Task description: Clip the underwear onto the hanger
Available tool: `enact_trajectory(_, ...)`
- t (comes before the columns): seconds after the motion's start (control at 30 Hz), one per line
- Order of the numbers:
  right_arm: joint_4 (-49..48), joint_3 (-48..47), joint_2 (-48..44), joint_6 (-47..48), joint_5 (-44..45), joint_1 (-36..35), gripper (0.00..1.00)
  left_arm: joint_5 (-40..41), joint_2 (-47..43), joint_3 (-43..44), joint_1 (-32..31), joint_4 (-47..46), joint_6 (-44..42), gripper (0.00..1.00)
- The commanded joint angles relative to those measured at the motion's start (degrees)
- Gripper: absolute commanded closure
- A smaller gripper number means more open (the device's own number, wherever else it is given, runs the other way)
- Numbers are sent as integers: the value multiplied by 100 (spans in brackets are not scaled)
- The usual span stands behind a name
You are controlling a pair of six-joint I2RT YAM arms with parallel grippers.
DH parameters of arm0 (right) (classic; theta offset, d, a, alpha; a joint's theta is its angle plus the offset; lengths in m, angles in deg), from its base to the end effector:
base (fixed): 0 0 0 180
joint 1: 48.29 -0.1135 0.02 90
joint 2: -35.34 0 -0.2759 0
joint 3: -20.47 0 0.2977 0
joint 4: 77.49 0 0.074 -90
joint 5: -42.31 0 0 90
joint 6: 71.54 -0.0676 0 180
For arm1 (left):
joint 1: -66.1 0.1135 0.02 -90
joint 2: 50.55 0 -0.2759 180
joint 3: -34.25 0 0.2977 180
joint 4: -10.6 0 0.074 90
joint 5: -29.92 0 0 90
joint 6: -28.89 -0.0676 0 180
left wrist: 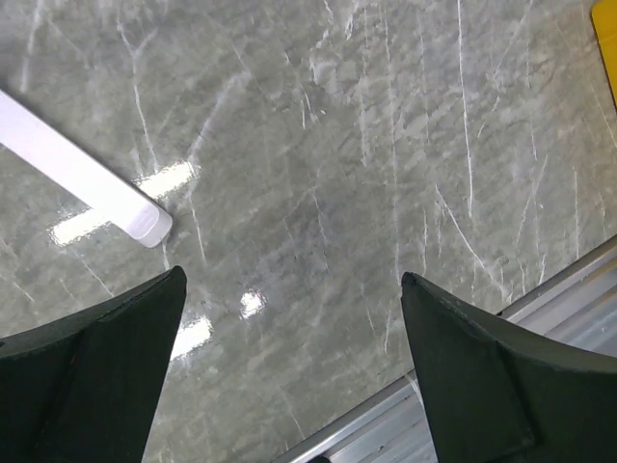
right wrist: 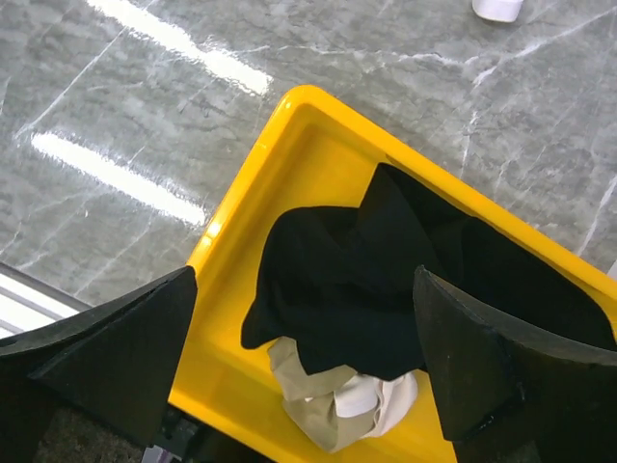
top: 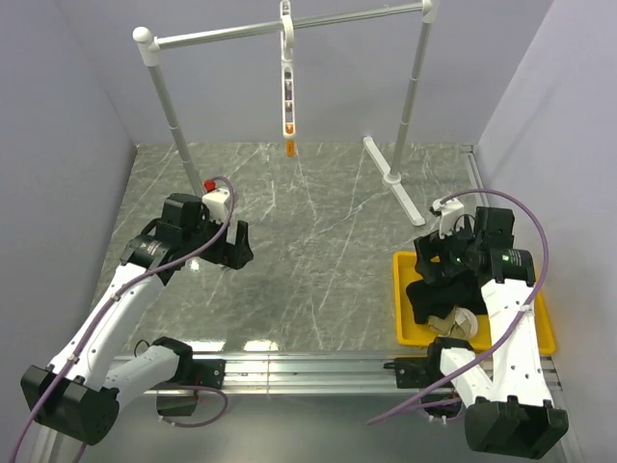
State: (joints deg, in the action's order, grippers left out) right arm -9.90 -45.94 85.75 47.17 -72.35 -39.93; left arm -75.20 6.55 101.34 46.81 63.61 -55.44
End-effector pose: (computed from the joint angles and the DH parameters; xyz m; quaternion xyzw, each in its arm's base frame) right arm 0.2163 -0.0033 0.3020 -0.2321 0.8956 0.0890 0.3688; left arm 0.2444 -0.1042 0.3018 0.1599 0.8965 -0.2032 0.3597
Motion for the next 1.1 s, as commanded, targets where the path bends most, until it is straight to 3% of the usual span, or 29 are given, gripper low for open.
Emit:
enact_trajectory(0.0, 309, -462, 74, 179, 189, -159, 0, 150, -173, 70, 65, -166, 57, 1)
enact_trajectory(0.23, 1082, -735, 311, 802, 1128, -265, 0, -720, -208, 413, 399, 54, -66, 1)
enact_trajectory(0.47, 1242, -174, 530, 1374, 2254, -300, 0, -1248, -305, 369, 856, -69, 30, 1)
enact_trajectory(0.73, 776, -120, 1531, 777, 2115, -580, 0, -1459, -480, 194, 1217, -122, 48, 1)
enact_trajectory(0.87, 303, 99, 1989, 277, 2449, -1097, 0, -1529, -638, 61, 1322, -183, 66, 1)
enact_trajectory(1.07, -278, 12, 2631, -251, 2870, -1275, 0, -1679, -718, 26, 1498, -236, 83, 1)
